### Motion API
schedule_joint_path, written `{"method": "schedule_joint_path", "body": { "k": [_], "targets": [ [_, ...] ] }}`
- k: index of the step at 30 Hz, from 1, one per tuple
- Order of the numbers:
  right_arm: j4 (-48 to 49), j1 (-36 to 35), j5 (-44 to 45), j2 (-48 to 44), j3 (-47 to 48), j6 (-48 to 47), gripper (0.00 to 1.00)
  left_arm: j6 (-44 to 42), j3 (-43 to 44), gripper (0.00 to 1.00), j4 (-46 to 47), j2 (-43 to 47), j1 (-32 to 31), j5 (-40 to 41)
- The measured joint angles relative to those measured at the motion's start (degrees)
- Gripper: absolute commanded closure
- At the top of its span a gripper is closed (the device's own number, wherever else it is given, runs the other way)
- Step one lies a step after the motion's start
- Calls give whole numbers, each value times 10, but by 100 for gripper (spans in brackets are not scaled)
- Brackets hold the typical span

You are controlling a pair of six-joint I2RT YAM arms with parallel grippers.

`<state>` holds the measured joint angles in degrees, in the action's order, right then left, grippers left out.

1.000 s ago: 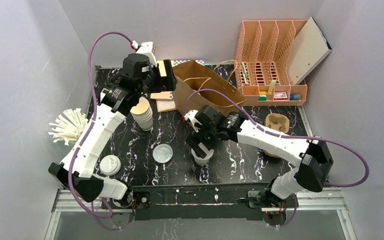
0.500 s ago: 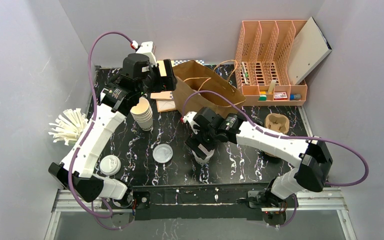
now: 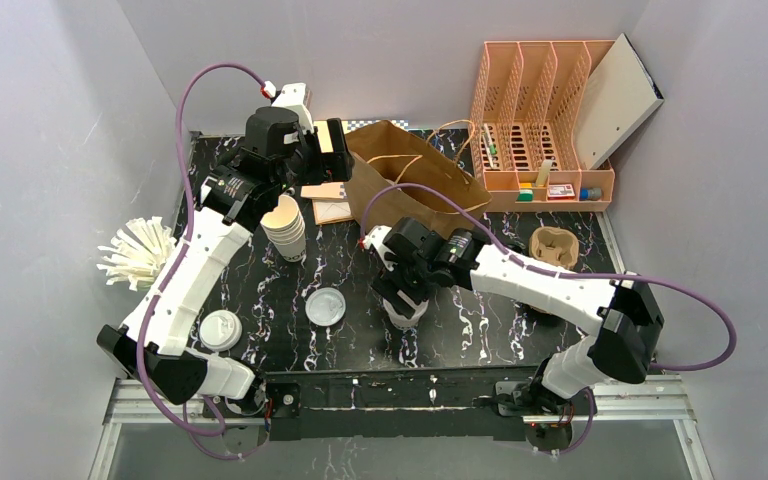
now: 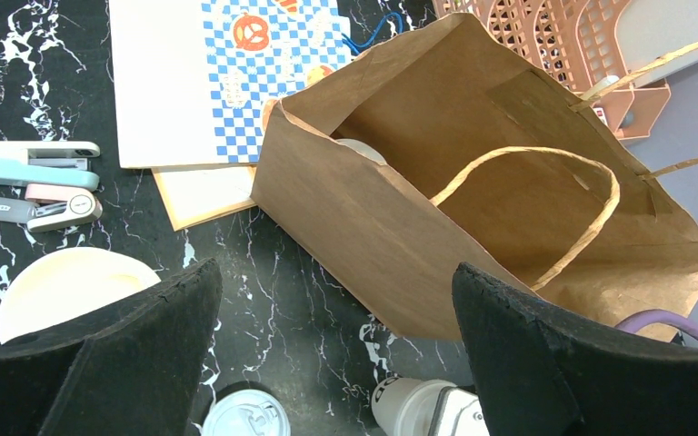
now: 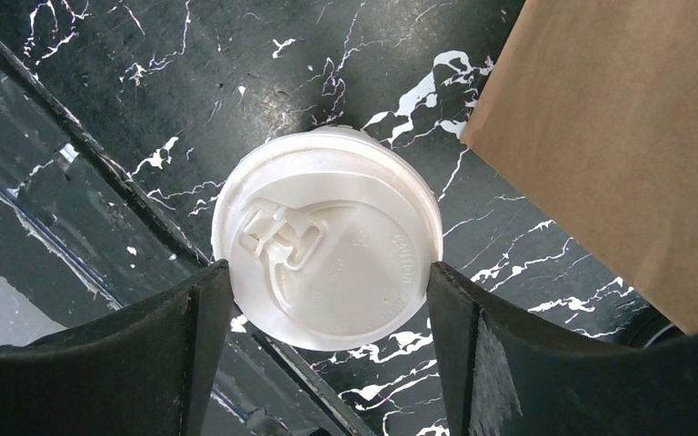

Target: Pack the takeout coffee

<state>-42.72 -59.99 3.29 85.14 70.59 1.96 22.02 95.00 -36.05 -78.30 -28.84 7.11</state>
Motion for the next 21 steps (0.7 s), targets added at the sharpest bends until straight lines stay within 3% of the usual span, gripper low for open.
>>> {"method": "schedule_joint_path", "body": {
  "k": [14, 21],
  "targets": [
    [-58, -1, -4, -18, 110, 12, 23, -7, 4, 4, 0, -1, 0, 10],
    [-125, -1, -5, -18, 240, 8, 22, -16, 74, 5, -12, -34, 7, 10]
  ]
}}
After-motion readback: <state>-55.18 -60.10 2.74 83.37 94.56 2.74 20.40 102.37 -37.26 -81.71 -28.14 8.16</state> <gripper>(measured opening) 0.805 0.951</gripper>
